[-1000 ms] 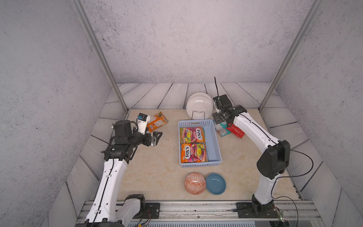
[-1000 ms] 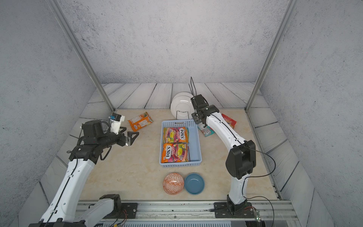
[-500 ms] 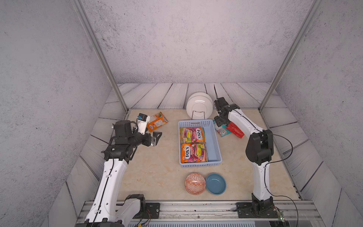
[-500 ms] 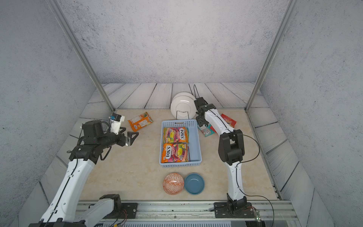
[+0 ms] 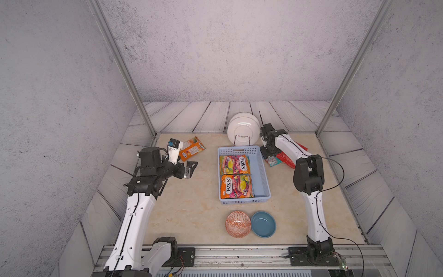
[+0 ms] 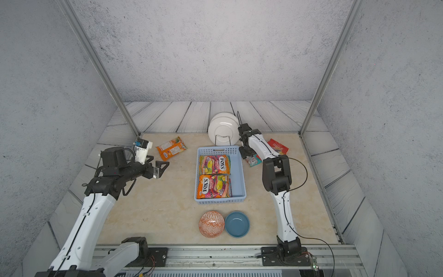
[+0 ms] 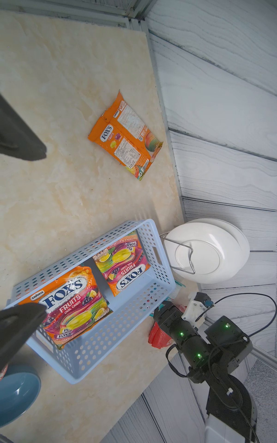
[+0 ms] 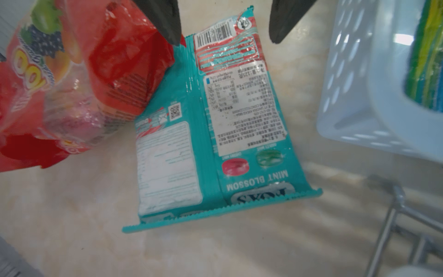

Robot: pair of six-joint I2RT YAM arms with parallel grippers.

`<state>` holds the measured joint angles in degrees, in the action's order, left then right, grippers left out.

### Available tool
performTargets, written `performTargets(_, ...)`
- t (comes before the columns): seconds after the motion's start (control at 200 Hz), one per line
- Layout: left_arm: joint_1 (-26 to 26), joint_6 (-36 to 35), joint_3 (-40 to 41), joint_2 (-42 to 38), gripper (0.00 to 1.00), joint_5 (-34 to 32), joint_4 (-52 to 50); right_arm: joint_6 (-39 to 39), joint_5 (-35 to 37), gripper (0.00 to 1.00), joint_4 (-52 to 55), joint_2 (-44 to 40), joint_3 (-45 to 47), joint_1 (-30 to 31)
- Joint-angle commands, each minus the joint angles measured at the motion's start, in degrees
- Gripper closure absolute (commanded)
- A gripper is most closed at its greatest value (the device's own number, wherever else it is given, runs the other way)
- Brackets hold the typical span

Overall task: Put the candies in the basket
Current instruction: Pick up the candy at the center of the board.

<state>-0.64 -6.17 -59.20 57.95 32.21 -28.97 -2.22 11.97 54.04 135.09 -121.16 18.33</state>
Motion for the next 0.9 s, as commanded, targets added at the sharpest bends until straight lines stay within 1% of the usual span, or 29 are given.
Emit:
performTargets(0.0, -0.80, -0.53, 0.30, -0.13, 0.01, 0.52, 0.68, -0.35, -2.46, 0.37, 2.28, 4.59, -3.27, -0.16)
performTargets(0.135, -0.94, -0.37, -0.39, 0.17, 0.01, 0.04, 0.03, -0.24, -3.14, 0.38, 1.10, 5.63, -1.80, -0.15)
performTargets(0.25, -1.11, -0.34, 0.43, 0.22, 0.01, 0.67, 0.92, 0.45, -0.29, 0.38, 3.34, 8.55, -4.63, -0.30)
performTargets(0.315, -1.20, -0.23, -0.07, 0.58, 0.01, 0.13, 0.25, 0.47, -0.13, 0.38, 2.29, 8.64, -3.11, -0.29)
performTargets(0.375, -1.20, -0.19, -0.14, 0.48, 0.01, 0.34, 0.44, 0.61, 0.15, 0.38, 3.93, 9.68, -4.96, -0.25)
performTargets(0.445, -1.20, -0.18, 0.69, 0.20, 0.01, 0.91, 1.35, 0.72, 0.75, 0.41, 4.35, 10.22, -6.36, -0.32)
performTargets(0.485, -1.28, -0.25, 0.68, 0.24, 0.01, 0.77, 1.10, 0.69, 0.70, 0.46, 3.99, 9.83, -5.77, -0.35)
performTargets(0.57, -1.38, -0.21, -0.24, 0.34, 0.01, 0.30, 0.08, 0.25, 0.27, 0.53, 2.77, 8.37, -2.98, -0.32)
performTargets(0.58, -1.35, -0.19, -0.29, 0.26, 0.01, 0.31, 0.11, 0.14, 0.33, 0.56, 2.60, 8.33, -2.72, -0.39)
performTargets(0.666, -1.35, 0.01, 0.52, -0.14, 0.01, 1.07, 1.14, -0.04, 0.56, 0.67, 2.64, 8.24, -2.96, -0.40)
performTargets(0.696, -1.38, -0.11, 0.70, -0.16, 0.01, 1.26, 1.20, -0.13, 0.45, 0.73, 3.14, 8.12, -3.25, -0.40)
performTargets(0.701, -1.38, -0.09, 0.68, -0.18, 0.01, 1.22, 1.16, -0.15, 0.26, 0.76, 3.25, 8.10, -3.28, -0.46)
performTargets(0.711, -1.38, -0.20, 0.73, -0.20, 0.01, 1.20, 1.08, -0.11, 0.21, 0.77, 3.30, 8.05, -3.28, -0.43)
performTargets(0.751, -1.33, -0.13, 0.38, -0.06, 0.01, 0.87, 0.59, -0.08, -0.38, 0.82, 3.21, 7.13, -2.67, -0.40)
performTargets(0.846, -1.30, 0.04, -0.05, -0.26, 0.01, 1.04, 0.50, -0.89, -1.33, 1.00, 1.24, 4.24, -0.12, -0.49)
performTargets(0.891, -1.30, 0.12, 0.57, -0.50, 0.01, 1.57, 1.31, -1.02, -1.10, 1.00, 2.01, 3.88, -1.06, -0.59)
